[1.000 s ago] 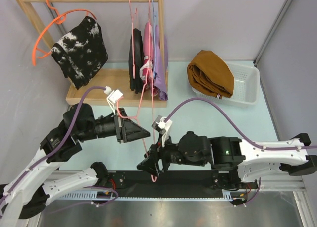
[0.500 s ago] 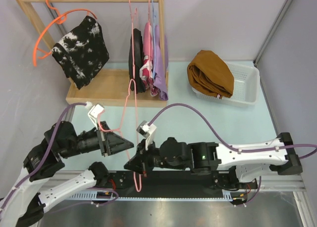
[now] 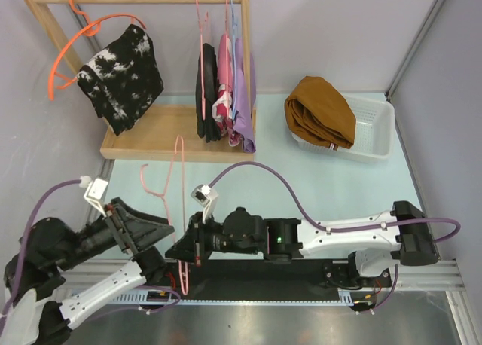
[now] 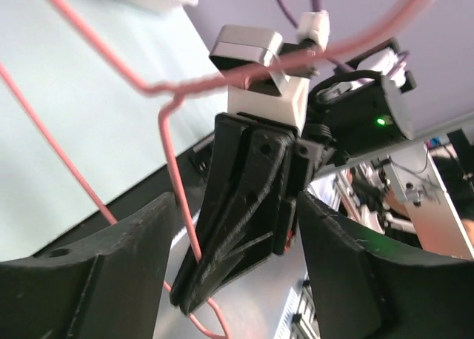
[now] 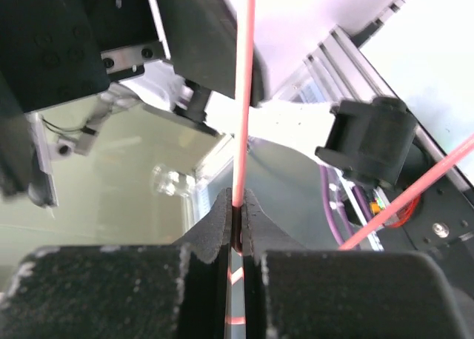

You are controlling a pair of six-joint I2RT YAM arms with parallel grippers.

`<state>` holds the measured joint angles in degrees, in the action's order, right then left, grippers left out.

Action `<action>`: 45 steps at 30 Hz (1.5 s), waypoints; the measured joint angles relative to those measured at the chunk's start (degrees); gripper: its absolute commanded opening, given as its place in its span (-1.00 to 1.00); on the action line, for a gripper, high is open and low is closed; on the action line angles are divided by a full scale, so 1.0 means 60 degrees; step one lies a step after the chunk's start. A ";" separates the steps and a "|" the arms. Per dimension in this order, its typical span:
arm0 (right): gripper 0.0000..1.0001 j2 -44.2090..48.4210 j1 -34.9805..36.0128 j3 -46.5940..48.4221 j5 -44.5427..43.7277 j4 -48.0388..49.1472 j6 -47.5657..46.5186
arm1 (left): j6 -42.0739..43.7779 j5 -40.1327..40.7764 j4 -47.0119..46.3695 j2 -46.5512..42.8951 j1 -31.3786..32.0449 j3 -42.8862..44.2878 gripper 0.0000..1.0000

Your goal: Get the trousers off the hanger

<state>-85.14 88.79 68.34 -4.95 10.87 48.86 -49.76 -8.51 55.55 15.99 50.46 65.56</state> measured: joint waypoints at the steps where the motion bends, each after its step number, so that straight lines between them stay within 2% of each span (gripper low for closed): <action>1: -1.00 -0.0025 -0.0084 0.0004 0.0066 0.0098 0.0066 | 0.0040 0.0208 0.0087 -0.0084 0.0000 0.0117 0.41; 5: -1.00 -0.0131 -0.0521 0.0026 0.0368 0.0393 0.0284 | 0.0084 0.1005 0.0313 -0.0645 0.0000 0.0477 0.21; 10: -1.00 -0.0401 -0.1286 0.0284 0.0962 0.0765 0.0550 | 0.0164 0.1574 0.0528 -0.1158 0.0000 0.0594 0.10; 15: -1.00 -0.0667 -0.2062 0.0852 0.1501 0.0925 0.0714 | 0.0222 0.1657 0.0692 -0.1166 0.0000 0.0433 0.11; 22: -1.00 -0.1213 -0.2554 0.2138 0.2269 0.1089 0.0780 | 0.0138 0.1158 0.0539 -0.1217 0.0000 -0.0663 0.28; 28: -1.00 -0.1610 -0.2652 0.2659 0.2754 0.1162 0.0805 | -0.0080 0.0951 0.0539 -0.1202 0.0000 -0.0849 0.10; 32: -1.00 -0.1869 -0.2670 0.2845 0.2925 0.1129 0.0849 | -0.0142 0.0929 0.0685 -0.1166 0.0000 -0.0834 0.16; 40: -1.00 -0.1880 -0.2699 0.2954 0.2874 0.0699 0.0535 | -0.0182 0.1668 0.1708 -0.0885 0.0000 0.0543 0.34; 45: -1.00 -0.1880 -0.2736 0.2962 0.2881 0.0554 0.0423 | 0.0117 0.2120 0.2065 -0.0484 0.0044 0.1519 0.13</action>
<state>-96.42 72.38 86.11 12.34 14.20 51.40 -49.06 4.21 67.94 13.08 50.72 74.67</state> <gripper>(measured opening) 0.035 0.609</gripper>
